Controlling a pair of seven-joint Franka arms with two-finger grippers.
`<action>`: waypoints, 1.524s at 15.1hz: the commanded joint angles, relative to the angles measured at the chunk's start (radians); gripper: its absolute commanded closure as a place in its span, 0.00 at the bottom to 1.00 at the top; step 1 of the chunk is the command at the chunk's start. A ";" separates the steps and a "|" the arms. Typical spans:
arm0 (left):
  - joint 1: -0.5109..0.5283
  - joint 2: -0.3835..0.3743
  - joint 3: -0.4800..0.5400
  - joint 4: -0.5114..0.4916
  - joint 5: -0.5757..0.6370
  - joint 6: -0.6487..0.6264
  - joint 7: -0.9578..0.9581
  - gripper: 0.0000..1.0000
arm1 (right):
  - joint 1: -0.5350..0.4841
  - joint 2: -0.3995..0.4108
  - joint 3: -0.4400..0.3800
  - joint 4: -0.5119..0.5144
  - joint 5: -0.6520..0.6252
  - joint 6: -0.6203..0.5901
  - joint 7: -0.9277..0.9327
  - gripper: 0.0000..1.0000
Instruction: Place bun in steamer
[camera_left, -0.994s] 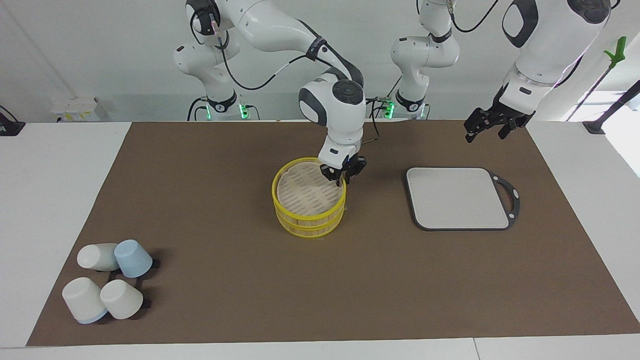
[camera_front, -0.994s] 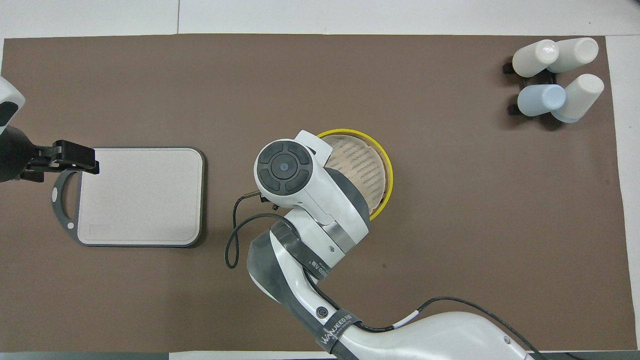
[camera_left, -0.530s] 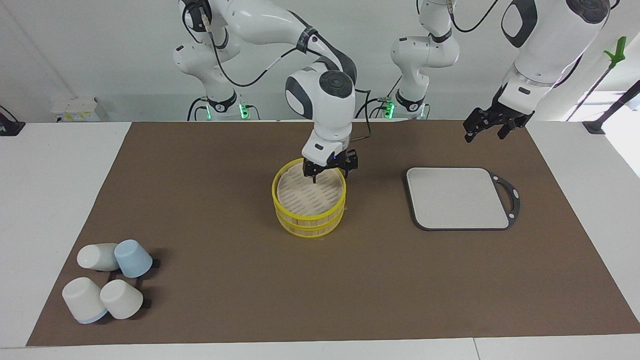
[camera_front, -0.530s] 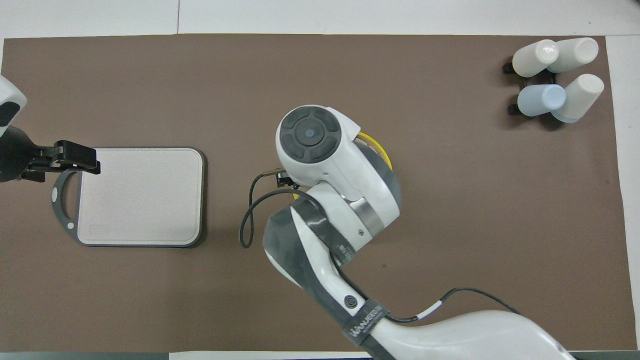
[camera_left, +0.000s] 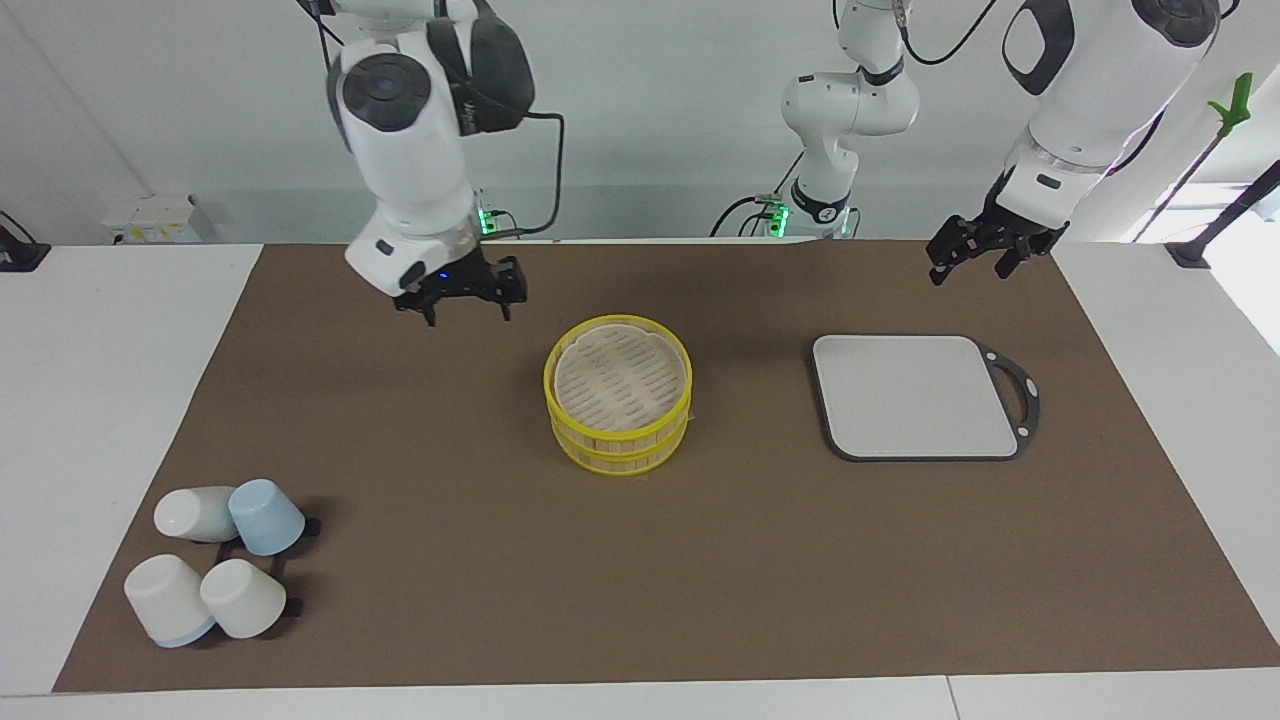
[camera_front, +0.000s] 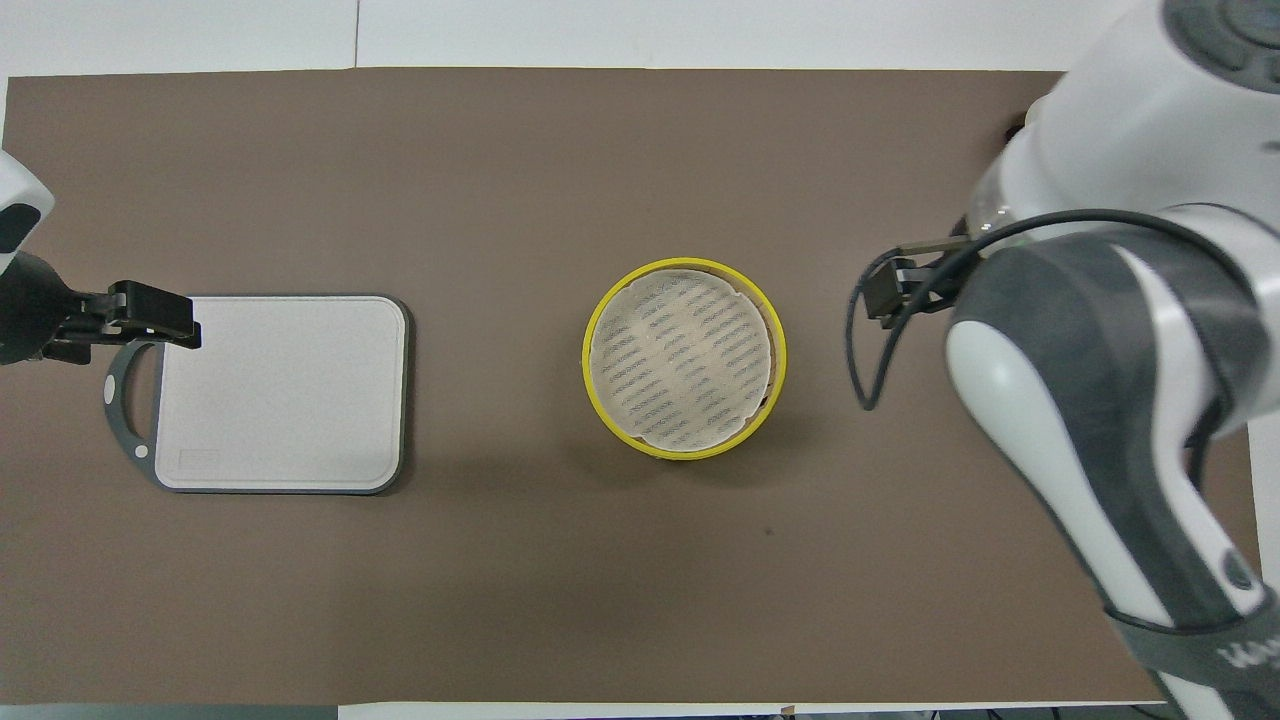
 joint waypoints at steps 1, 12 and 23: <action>0.008 -0.006 -0.002 0.001 0.001 -0.002 0.043 0.00 | -0.105 -0.087 0.026 -0.084 0.002 0.007 -0.120 0.00; 0.010 -0.006 -0.002 0.001 0.001 0.000 0.043 0.00 | -0.138 -0.142 0.026 -0.087 0.004 -0.059 -0.122 0.00; 0.010 -0.006 -0.002 0.001 -0.001 0.003 0.043 0.00 | -0.161 -0.156 0.020 -0.083 0.001 -0.045 -0.120 0.00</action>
